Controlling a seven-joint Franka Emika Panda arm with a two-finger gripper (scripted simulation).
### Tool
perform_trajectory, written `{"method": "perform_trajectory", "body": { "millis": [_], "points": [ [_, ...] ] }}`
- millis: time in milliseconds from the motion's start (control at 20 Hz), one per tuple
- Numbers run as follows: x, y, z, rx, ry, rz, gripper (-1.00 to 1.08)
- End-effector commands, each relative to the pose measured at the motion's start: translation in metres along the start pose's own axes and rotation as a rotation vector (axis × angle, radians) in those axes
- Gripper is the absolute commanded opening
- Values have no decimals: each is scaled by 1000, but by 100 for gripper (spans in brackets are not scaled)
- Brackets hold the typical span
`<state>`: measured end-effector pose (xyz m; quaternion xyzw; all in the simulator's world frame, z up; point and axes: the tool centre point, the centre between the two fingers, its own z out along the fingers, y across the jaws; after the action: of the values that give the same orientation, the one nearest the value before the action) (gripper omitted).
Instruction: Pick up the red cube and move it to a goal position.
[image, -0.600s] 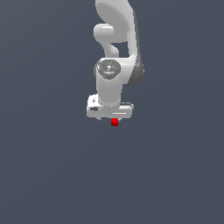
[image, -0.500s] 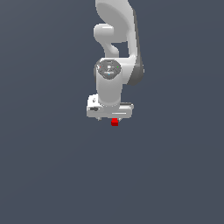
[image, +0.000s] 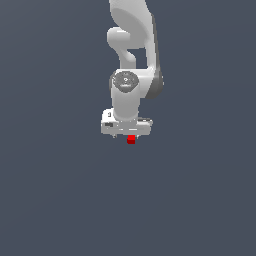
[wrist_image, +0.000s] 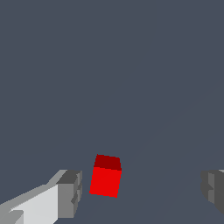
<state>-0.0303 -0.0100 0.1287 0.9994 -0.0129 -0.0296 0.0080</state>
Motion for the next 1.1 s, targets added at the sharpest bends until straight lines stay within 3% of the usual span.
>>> {"method": "perform_trajectory", "body": {
  "millis": [0, 650, 1050],
  "points": [
    [-5, -2, 9, 2, 4, 14, 100],
    [-42, -20, 82, 16, 43, 123, 100],
    [-52, -28, 107, 20, 55, 159, 100]
  ]
}}
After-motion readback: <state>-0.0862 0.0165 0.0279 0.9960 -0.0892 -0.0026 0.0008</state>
